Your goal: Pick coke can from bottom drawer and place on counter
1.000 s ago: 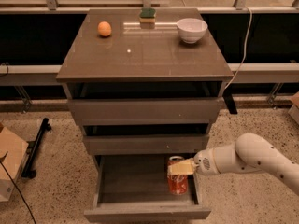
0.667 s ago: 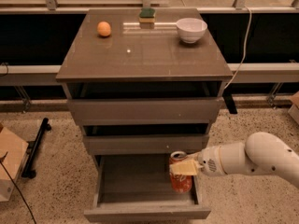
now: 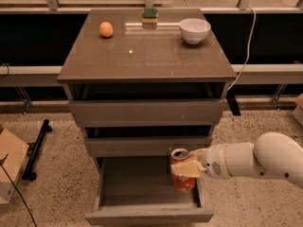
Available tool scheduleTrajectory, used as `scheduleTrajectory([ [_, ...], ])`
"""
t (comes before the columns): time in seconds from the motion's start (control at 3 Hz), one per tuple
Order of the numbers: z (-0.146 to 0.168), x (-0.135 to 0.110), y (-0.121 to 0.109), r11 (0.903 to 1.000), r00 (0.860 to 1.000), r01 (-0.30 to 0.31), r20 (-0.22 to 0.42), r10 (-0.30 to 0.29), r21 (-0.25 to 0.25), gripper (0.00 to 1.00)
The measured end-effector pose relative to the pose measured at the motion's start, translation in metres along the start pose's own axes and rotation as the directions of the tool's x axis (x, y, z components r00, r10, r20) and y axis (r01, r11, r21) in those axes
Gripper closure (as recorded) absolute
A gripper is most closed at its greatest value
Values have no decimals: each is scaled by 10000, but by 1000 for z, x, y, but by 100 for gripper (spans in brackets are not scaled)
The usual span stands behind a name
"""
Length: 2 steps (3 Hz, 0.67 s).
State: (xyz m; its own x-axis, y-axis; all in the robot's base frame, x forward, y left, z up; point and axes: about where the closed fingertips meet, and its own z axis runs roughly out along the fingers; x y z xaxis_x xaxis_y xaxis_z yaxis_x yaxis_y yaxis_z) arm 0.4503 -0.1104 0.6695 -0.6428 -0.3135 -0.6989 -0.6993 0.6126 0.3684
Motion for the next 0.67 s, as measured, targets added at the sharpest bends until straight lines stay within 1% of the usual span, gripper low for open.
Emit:
scheduleTrajectory([
  [0.33, -14, -19, 11, 9969, 9970, 756, 163, -760, 236, 100],
  [0.67, -32, -54, 30, 9816, 9809, 1882, 432, -1895, 311, 100],
])
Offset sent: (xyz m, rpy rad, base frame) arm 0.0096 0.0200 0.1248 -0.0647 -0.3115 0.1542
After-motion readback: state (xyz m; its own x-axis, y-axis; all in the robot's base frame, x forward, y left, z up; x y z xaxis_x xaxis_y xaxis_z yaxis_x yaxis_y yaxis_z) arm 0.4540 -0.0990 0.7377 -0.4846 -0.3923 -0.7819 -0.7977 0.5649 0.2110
